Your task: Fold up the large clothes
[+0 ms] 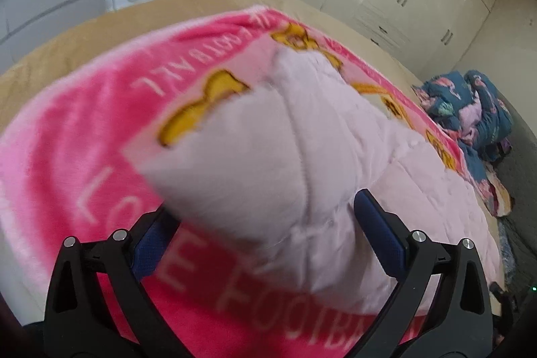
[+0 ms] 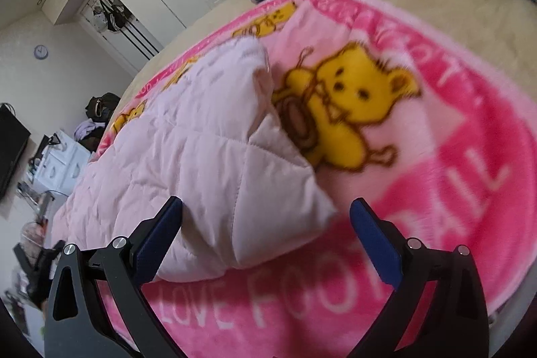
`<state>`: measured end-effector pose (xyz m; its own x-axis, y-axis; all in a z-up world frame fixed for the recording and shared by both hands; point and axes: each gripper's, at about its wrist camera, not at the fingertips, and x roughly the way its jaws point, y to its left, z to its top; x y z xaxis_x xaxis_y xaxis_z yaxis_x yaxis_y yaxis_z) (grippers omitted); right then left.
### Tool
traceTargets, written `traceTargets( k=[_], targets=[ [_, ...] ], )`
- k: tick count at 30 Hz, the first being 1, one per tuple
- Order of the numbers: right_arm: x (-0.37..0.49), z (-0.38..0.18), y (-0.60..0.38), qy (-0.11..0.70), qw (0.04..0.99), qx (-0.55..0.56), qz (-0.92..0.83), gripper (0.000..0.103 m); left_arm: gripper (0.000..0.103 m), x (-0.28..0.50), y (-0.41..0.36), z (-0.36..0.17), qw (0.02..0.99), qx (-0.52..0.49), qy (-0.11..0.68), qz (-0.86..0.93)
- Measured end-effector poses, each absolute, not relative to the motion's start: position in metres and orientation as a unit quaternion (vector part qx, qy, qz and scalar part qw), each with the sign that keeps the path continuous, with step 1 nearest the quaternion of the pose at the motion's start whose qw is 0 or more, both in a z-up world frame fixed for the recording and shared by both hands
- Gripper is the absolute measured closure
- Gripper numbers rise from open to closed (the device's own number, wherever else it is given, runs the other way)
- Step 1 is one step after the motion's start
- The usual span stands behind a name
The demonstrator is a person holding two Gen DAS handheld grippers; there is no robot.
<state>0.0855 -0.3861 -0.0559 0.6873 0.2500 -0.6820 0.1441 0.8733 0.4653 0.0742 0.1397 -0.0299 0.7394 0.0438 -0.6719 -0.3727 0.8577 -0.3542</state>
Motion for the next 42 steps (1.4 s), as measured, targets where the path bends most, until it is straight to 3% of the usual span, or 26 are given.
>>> traceTargets(
  k=[8,18,27,42],
  targets=[
    [0.049,-0.002,-0.376,0.323,0.932,0.165,0.025,0.004,0.009,0.022,0.153,0.027,0.928,-0.200,0.273,0.155],
    [0.015,0.052,-0.311,0.273,0.953,0.069,0.114,0.004,0.009,-0.010,0.092,0.077,0.956,-0.142,0.241,0.085],
    [-0.006,0.058,-0.264,0.268,0.954,-0.022,0.134,0.004,0.009,-0.019,0.027,0.060,0.958,-0.095,0.269,0.024],
    [-0.019,0.025,-0.244,0.306,0.938,-0.013,0.161,0.004,0.009,-0.024,-0.013,0.031,0.953,-0.087,0.292,-0.008]
  ],
)
